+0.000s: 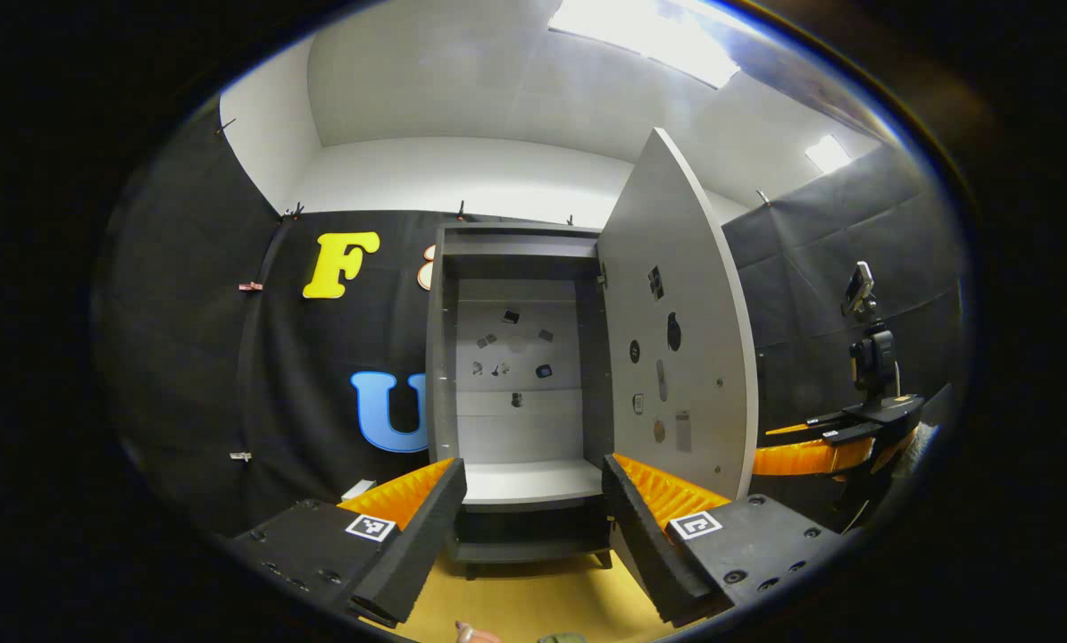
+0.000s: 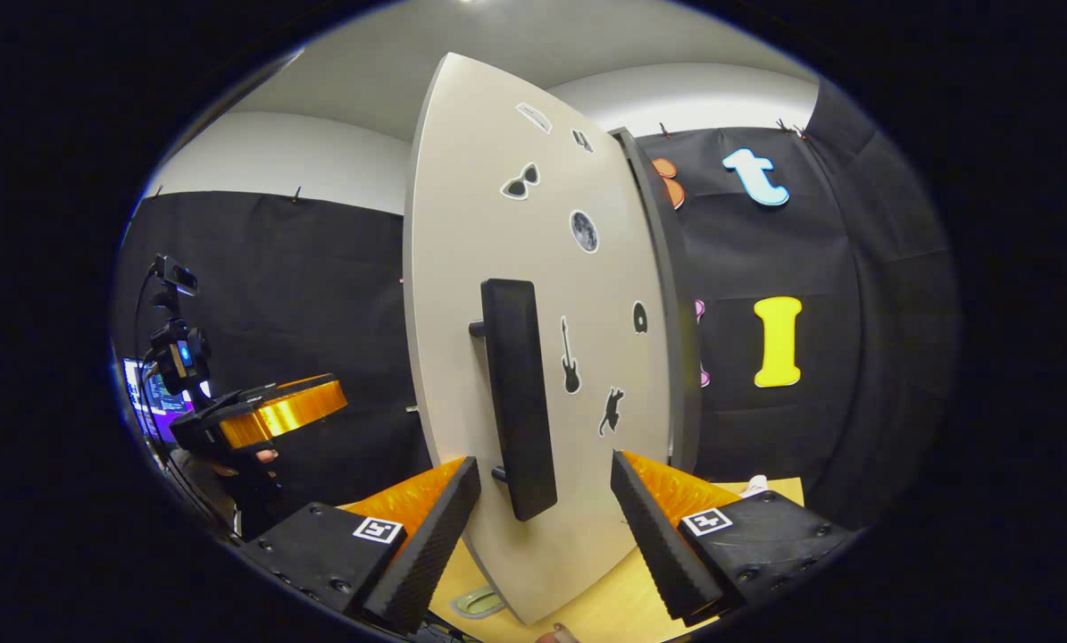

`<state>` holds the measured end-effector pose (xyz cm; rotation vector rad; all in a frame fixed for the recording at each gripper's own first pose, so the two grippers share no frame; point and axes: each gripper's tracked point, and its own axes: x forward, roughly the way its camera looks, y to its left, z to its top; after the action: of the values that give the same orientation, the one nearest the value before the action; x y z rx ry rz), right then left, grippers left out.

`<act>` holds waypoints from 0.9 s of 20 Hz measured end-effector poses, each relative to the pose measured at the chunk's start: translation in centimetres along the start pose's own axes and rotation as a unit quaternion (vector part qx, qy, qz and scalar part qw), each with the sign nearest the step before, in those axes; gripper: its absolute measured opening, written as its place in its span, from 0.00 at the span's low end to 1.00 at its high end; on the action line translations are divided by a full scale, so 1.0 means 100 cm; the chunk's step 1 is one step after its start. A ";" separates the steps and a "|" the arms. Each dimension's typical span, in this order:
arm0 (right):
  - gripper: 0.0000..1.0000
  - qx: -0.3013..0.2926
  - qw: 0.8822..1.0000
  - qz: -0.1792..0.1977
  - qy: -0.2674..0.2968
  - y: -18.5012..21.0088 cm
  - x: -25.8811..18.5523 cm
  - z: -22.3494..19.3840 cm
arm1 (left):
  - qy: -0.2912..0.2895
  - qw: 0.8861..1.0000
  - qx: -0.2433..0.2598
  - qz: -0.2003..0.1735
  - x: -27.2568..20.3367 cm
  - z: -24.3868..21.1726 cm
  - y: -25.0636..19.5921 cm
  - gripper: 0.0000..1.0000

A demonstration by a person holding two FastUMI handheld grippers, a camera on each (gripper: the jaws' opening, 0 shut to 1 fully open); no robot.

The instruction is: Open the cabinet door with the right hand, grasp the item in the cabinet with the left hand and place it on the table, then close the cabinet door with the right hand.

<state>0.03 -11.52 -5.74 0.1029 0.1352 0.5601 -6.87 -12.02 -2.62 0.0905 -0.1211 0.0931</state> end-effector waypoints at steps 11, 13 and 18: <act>0.99 -0.047 0.998 -0.031 -0.031 0.100 0.108 -0.011 | 0.027 0.998 0.001 -0.061 0.029 -0.024 0.118 0.96; 0.99 -0.043 0.996 -0.061 -0.040 0.100 0.114 -0.013 | 0.029 0.995 -0.021 -0.089 0.036 -0.030 0.131 0.96; 0.99 -0.059 0.991 -0.114 -0.038 0.106 0.148 -0.016 | 0.040 0.990 -0.038 -0.130 0.033 -0.032 0.160 0.96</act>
<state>6.69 5.42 -7.38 -0.0067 0.0389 0.3347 -4.84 4.48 -3.99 0.0251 -0.0326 -0.1672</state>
